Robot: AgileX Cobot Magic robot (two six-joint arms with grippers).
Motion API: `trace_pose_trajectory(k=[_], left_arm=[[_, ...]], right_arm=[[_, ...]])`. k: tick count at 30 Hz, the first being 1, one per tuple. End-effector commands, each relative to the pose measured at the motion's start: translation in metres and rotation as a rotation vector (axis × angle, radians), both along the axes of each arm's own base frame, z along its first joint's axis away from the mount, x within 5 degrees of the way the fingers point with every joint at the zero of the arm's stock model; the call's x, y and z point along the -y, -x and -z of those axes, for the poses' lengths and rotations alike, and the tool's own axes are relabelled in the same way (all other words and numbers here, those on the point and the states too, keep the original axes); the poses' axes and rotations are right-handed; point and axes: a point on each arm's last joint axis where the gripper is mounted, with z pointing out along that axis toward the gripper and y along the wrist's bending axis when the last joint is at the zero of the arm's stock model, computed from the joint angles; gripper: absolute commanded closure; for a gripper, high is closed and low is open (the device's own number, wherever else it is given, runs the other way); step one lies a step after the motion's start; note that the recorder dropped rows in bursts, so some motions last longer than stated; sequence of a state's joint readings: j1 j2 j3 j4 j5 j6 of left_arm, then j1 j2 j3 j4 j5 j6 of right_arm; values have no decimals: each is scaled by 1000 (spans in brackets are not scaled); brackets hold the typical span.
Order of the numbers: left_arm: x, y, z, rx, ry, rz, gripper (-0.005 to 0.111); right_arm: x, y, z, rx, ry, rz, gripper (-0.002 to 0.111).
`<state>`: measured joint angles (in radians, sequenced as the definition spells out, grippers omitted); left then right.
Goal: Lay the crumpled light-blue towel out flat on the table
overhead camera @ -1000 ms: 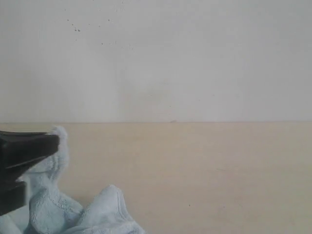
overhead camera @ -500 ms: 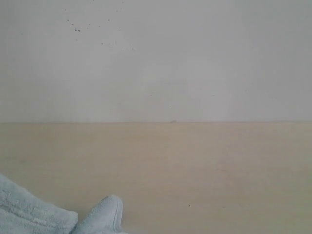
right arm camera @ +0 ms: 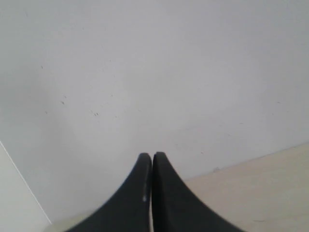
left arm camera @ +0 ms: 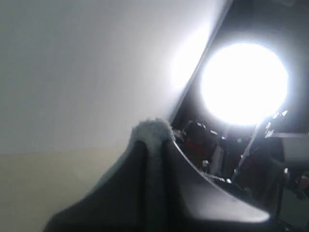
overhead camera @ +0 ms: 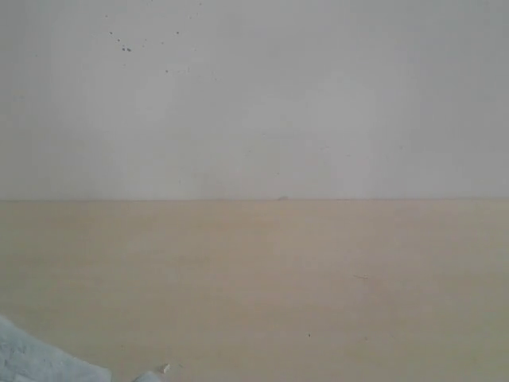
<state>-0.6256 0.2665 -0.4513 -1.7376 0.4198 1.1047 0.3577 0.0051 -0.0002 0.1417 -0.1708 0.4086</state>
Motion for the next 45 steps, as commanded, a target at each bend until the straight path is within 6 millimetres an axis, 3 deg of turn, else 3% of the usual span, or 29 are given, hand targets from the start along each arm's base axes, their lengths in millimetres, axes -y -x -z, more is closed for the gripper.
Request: trace_pose_trajectory(k=[1, 7, 11, 18, 24, 28, 38, 41, 45], left_arm=[[-23, 3, -45, 75, 113, -189, 103], [-63, 6, -109, 265, 130, -617, 103], [-59, -7, -125, 288, 64, -705, 103], [-38, -43, -114, 199, -54, -741, 103], [-33, -69, -79, 70, -172, -843, 103], [-38, -76, -60, 0, -223, -930, 103], [-53, -77, -54, -31, -308, -1100, 103], [-54, -78, -52, -37, -316, -1107, 103], [-53, -79, -49, -41, -326, -1107, 103]], right_arm=[[1, 1, -5, 4, -161, -34, 109], [1, 1, -1, -38, -161, -41, 109], [0, 0, 1, -67, -155, -44, 109], [-1, 0, 5, -136, -227, -68, 109], [-4, -1, 19, -305, -232, -80, 109], [-5, -1, 29, -419, -217, -80, 109], [-8, 2, 35, -540, -344, -123, 109], [-12, 4, 34, -524, -206, -163, 109], [-21, 14, 14, -429, 9, -313, 109]])
